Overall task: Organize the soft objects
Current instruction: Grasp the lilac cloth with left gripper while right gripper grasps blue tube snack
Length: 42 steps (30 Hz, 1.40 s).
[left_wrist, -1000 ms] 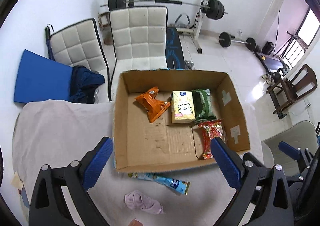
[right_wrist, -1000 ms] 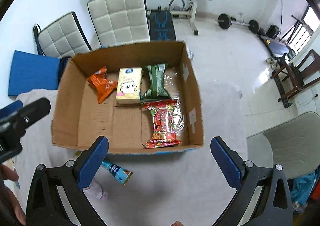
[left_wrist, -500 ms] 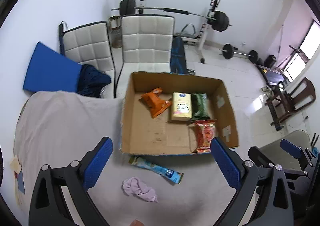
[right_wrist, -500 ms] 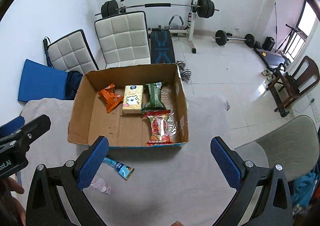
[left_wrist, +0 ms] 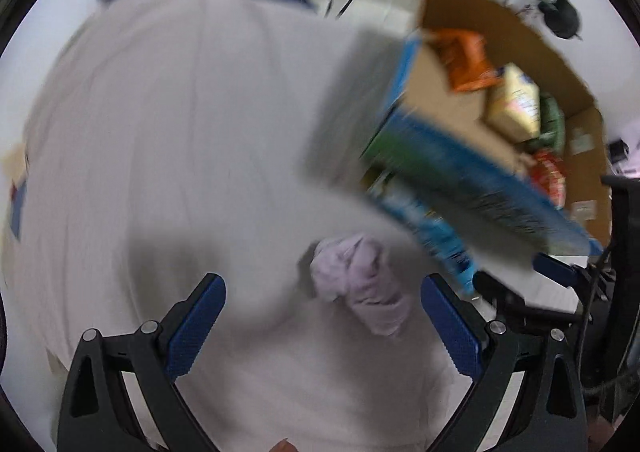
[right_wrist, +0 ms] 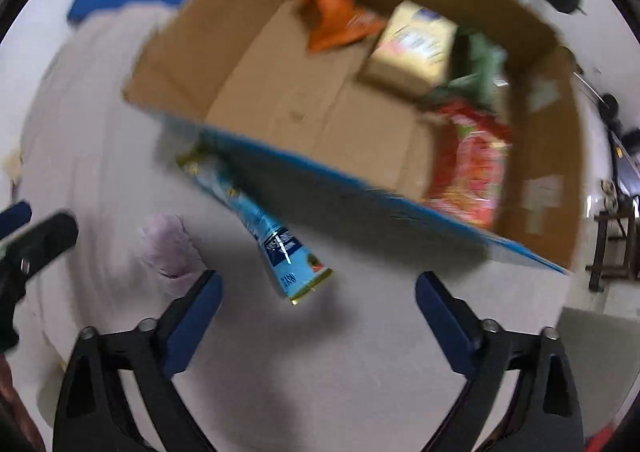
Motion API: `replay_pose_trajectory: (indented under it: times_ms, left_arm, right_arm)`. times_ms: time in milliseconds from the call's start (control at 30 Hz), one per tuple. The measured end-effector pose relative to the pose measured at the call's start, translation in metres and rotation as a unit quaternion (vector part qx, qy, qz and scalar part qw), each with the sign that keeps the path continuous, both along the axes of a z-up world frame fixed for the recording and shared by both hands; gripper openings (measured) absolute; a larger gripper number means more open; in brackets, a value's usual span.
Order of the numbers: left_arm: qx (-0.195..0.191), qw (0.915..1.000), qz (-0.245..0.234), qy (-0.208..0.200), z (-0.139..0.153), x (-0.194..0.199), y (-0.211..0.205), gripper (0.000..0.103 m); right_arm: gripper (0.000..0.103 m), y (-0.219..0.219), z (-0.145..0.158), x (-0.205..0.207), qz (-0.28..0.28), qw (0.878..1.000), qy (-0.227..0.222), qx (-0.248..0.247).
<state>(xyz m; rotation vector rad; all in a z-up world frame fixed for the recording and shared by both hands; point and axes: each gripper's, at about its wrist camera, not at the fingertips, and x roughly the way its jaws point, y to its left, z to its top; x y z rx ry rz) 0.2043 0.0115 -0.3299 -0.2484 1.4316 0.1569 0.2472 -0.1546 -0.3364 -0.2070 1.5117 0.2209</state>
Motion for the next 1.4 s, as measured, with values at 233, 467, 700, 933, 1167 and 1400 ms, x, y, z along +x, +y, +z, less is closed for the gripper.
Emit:
replay_pose_trajectory:
  times_ms: [233, 467, 700, 933, 1167, 1400]
  left_arm:
    - [0.003, 0.9983, 0.036, 0.047, -0.040, -0.013, 0.013, 0.100]
    - [-0.025, 0.9968, 0.044, 0.062, -0.053, -0.024, 0.013, 0.100]
    - [-0.062, 0.9945, 0.033, 0.078, -0.070, -0.024, -0.015, 0.100]
    - [-0.090, 0.9914, 0.028, 0.091, -0.103, 0.000, -0.032, 0.100]
    - [-0.086, 0.9938, -0.019, 0.068, -0.100, 0.004, -0.051, 0.049]
    - [-0.072, 0.9935, -0.033, 0.082, -0.094, -0.024, -0.053, 0.040]
  right_arm:
    - [0.052, 0.026, -0.057, 0.003, 0.037, 0.998, 0.042, -0.036]
    - [0.037, 0.012, -0.064, -0.025, 0.023, 0.996, 0.060, -0.053]
    - [0.036, -0.050, -0.063, -0.079, -0.072, 0.990, 0.115, -0.032]
    - [0.060, -0.070, -0.043, -0.070, -0.116, 0.990, 0.081, 0.027]
    - [0.061, -0.039, -0.051, -0.047, -0.065, 0.996, 0.068, -0.004]
    - [0.035, -0.012, -0.053, -0.048, -0.049, 0.995, 0.078, -0.035]
